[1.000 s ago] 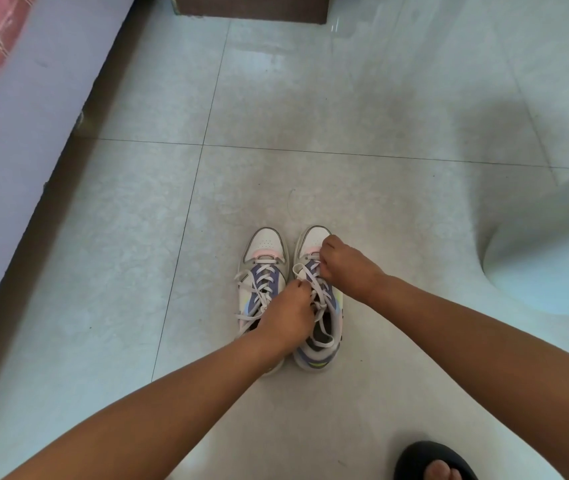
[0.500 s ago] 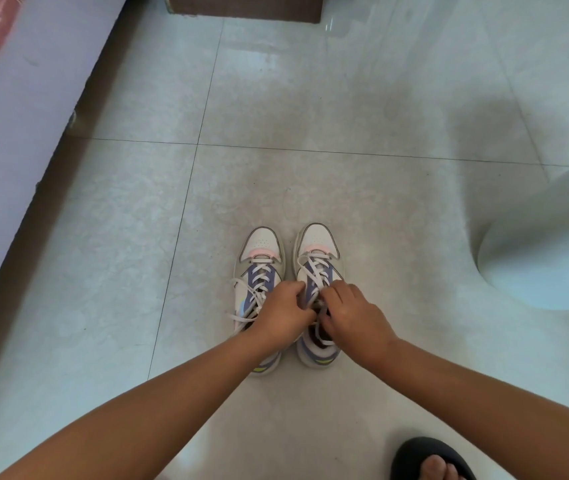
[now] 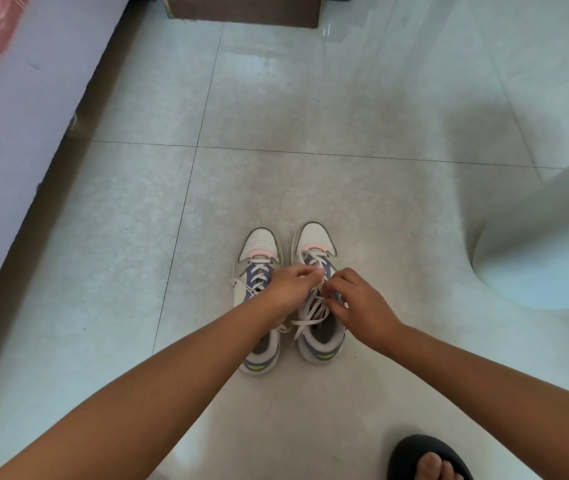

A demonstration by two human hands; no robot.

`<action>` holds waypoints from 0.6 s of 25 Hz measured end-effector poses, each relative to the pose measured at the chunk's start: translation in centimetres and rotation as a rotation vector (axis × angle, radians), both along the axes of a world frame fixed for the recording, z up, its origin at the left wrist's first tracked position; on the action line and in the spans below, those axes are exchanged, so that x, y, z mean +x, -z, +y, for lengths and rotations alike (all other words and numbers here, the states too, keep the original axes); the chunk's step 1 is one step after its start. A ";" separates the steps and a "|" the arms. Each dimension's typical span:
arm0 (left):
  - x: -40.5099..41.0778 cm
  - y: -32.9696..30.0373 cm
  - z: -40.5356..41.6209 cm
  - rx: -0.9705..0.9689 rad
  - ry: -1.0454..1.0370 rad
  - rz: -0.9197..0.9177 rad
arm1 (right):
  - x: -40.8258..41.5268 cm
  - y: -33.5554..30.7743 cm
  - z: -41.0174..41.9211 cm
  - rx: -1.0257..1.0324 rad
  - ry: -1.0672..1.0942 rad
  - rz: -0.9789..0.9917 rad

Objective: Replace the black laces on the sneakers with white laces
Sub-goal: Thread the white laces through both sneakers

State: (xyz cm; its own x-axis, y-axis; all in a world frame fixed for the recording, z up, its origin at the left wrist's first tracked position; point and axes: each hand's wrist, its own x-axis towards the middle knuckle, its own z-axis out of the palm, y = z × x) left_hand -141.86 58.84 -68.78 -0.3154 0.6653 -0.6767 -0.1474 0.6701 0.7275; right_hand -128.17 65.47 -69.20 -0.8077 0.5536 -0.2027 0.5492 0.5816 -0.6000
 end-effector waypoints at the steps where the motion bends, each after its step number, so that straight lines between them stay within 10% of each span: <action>1: 0.0 0.1 0.3 -0.015 0.027 0.036 | 0.0 0.1 0.0 -0.033 0.015 0.008; 5: -0.1 0.5 0.5 0.048 0.060 0.264 | 0.0 -0.6 -0.2 -0.227 0.223 0.078; 10: -0.4 0.4 0.3 0.051 -0.189 0.027 | 0.6 -1.0 -1.8 0.044 0.235 -0.086; 15: -0.3 0.5 0.4 0.029 -0.259 -0.081 | -1.1 -1.1 -3.1 -0.169 0.316 -0.346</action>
